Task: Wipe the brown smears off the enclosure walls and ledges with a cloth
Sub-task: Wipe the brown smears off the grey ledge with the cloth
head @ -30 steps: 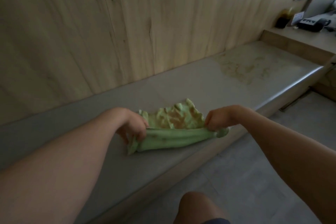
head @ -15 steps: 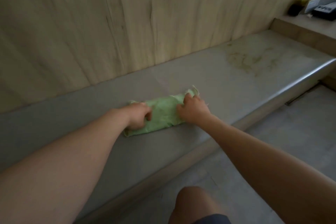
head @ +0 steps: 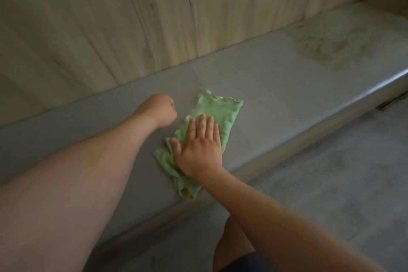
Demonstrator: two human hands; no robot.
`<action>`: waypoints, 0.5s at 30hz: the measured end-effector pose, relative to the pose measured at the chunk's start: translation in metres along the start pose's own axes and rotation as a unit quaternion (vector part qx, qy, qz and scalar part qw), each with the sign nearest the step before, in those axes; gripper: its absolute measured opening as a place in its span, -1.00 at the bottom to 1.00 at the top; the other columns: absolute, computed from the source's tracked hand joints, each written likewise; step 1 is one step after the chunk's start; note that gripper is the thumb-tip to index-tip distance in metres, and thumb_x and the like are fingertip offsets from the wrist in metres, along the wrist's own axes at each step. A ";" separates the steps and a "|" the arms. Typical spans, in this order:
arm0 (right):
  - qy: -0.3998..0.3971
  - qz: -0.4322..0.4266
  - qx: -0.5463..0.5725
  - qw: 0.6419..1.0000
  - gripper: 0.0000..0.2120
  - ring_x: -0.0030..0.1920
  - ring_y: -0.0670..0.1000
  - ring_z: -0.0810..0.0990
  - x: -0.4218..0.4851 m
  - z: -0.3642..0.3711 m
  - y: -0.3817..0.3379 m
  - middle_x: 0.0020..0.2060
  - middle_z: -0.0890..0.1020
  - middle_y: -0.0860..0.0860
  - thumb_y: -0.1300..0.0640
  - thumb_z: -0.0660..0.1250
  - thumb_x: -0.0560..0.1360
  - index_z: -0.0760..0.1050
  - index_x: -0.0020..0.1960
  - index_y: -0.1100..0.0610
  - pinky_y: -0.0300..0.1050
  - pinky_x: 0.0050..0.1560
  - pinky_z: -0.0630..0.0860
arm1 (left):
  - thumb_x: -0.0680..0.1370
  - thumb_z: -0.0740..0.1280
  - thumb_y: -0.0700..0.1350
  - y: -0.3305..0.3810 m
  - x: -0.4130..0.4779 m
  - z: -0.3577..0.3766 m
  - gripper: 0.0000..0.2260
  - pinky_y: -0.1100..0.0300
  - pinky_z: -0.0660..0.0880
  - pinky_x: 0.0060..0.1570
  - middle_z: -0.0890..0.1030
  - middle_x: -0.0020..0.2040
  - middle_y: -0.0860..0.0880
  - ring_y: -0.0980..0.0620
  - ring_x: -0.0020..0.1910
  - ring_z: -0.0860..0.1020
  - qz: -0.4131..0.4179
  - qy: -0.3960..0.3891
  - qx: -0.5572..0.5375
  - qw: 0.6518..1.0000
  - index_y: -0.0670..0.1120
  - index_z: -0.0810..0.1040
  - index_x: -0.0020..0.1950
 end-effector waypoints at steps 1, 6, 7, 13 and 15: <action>-0.006 -0.044 -0.004 0.999 -0.14 0.65 0.26 -0.20 -0.008 0.006 -0.014 0.66 -0.07 0.25 -0.39 -0.14 0.62 -0.05 0.69 0.19 0.17 0.62 -0.29 | 0.53 0.28 -0.19 -0.004 -0.003 -0.001 -0.82 0.06 0.55 0.05 0.69 0.10 -0.23 -0.23 0.10 0.64 -0.022 0.030 0.005 0.999 -0.16 0.67 0.00; -0.024 -0.260 -0.080 0.962 -0.22 0.66 0.24 -0.03 -0.018 0.015 -0.014 0.66 0.09 0.18 -0.41 0.01 0.60 0.10 0.68 0.01 0.17 0.64 -0.18 | 0.51 0.29 -0.18 -0.017 -0.006 -0.011 -0.79 0.00 0.56 0.08 0.67 0.13 -0.24 -0.27 0.12 0.63 -0.089 0.092 0.016 0.992 -0.14 0.67 0.07; -0.007 -0.265 -0.093 0.960 -0.26 0.65 0.26 0.03 -0.011 0.007 0.005 0.65 0.14 0.17 -0.41 0.02 0.59 0.15 0.66 -0.07 0.19 0.64 -0.12 | 0.51 0.29 -0.18 -0.015 -0.006 -0.010 -0.79 0.00 0.55 0.08 0.66 0.13 -0.24 -0.27 0.12 0.63 -0.087 0.085 0.014 0.992 -0.13 0.66 0.07; 0.035 -0.078 -0.153 0.985 -0.27 0.66 0.18 0.02 0.059 -0.077 0.172 0.67 0.10 0.09 -0.48 -0.14 0.55 0.03 0.66 -0.26 0.11 0.65 -0.08 | 0.59 0.23 -0.09 0.046 0.020 0.017 -0.90 -0.06 0.50 0.21 0.60 0.15 -0.22 -0.27 0.21 0.51 0.012 0.098 -0.043 0.994 -0.06 0.52 -0.03; 0.047 0.014 -0.151 0.987 -0.26 0.67 0.16 -0.01 0.085 -0.103 0.227 0.68 0.06 0.07 -0.50 -0.14 0.54 -0.03 0.66 -0.26 0.09 0.65 -0.09 | 0.59 0.25 -0.05 0.076 0.039 0.034 -0.84 -0.06 0.46 0.28 0.55 0.21 -0.19 -0.26 0.27 0.45 0.061 0.096 -0.053 0.992 -0.08 0.55 0.09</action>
Point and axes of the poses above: each hand's wrist, its own x-axis towards the middle knuckle, its own z-axis out of the palm, y = z × x, the point moved 4 cm from there along x, towards the middle knuckle
